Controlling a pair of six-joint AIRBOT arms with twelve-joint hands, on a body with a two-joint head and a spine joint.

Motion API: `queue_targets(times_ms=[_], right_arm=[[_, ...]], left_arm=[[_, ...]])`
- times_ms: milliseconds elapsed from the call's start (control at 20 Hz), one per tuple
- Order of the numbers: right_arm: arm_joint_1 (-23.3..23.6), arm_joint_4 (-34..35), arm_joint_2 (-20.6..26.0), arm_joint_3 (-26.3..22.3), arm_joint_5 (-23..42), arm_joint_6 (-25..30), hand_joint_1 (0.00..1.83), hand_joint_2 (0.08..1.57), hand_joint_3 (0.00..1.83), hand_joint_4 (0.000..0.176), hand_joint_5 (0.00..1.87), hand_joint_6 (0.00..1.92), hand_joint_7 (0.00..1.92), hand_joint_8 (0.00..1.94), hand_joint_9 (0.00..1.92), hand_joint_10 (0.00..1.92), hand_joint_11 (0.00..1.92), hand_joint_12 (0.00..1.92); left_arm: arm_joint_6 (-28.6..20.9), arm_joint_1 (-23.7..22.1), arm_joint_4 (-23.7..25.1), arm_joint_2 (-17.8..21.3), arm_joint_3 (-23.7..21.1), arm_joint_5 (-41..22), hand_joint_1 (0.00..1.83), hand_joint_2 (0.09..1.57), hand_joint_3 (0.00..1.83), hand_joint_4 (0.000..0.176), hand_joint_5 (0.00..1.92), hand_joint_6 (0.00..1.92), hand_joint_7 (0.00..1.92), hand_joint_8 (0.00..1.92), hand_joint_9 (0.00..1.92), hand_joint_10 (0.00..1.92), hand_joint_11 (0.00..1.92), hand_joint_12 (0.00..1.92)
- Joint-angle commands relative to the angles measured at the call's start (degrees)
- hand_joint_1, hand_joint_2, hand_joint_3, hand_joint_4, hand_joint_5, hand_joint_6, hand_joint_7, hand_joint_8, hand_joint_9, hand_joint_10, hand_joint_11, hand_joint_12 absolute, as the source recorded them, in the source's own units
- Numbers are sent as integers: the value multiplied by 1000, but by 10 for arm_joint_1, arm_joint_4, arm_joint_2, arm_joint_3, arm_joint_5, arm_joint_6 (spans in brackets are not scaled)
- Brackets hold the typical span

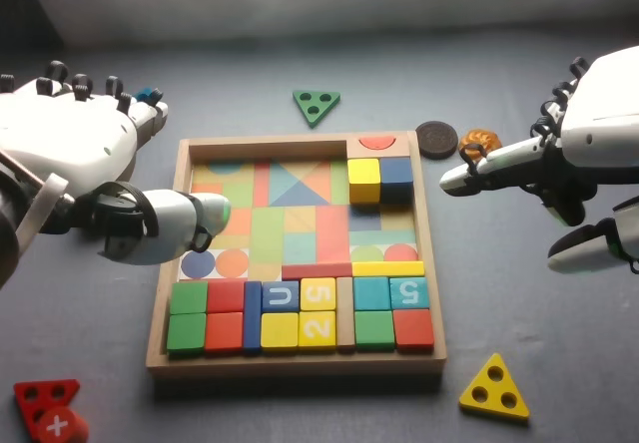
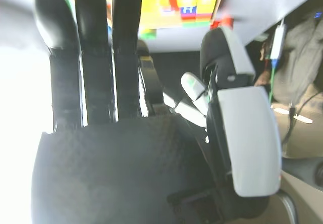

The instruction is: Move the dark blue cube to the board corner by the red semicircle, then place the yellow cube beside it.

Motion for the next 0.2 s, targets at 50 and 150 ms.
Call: queue_targets(times_ms=[50,150], right_arm=[[4,23,6,-5,6,-16,530,1244,2,0,249,2,1009,836,879,1226,754,1545],[3,23,6,-9,9,-35,690,1157,0,0,326,11,1050,1328,989,1688,895,1881]], left_arm=[[1,-8,43,5,3,-23,0,1228,2,0,134,3,163,2,166,2,0,365],[1,-8,43,5,5,-23,0,1226,1,0,115,0,155,0,165,0,1,376]])
